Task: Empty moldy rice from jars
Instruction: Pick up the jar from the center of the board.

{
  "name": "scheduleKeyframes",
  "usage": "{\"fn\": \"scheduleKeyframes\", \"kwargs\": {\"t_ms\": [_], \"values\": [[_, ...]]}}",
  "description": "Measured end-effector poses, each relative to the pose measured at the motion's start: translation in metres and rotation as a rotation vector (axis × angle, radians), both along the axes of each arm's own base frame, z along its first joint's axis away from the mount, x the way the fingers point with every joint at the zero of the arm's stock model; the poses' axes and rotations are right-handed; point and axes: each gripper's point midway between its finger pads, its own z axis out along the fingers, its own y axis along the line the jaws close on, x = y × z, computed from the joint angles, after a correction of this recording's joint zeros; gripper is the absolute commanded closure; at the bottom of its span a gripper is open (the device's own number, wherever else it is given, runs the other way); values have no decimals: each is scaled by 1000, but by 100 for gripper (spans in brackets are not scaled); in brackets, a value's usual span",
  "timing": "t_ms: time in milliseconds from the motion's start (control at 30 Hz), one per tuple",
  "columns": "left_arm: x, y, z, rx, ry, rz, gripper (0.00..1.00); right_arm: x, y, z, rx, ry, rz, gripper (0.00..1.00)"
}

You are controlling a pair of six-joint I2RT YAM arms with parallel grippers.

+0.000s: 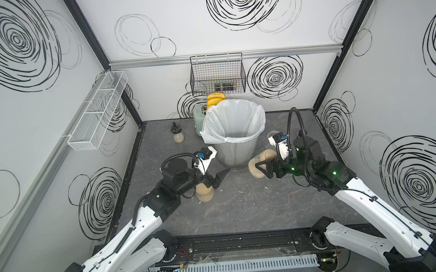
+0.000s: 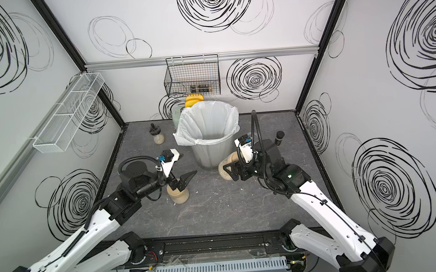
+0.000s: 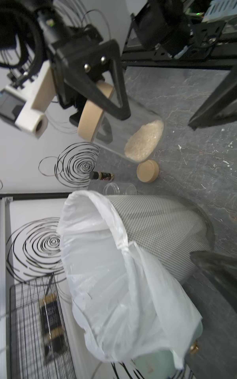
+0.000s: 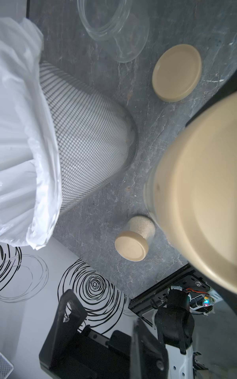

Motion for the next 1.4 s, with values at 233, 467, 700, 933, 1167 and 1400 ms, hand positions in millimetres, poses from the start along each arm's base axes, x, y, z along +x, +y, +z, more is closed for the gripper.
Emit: {"fn": "scheduleKeyframes", "kwargs": {"t_ms": [233,467,700,933,1167,1400], "values": [[-30,-52,-19,105,-37,-198,4,-7,1,1,49,47,53,49],[-40,-89,-31,176,-59,-287,4,-25,11,10,114,66,142,49],[-37,-103,-30,172,-84,-297,4,-35,18,11,155,88,206,50],[-28,-111,-34,169,-90,-277,4,-39,23,17,190,84,240,50],[-23,-120,-43,168,-55,-278,4,-42,25,25,220,64,261,51],[-26,-125,-37,120,-37,-304,10,-46,28,25,246,67,282,51]]}}
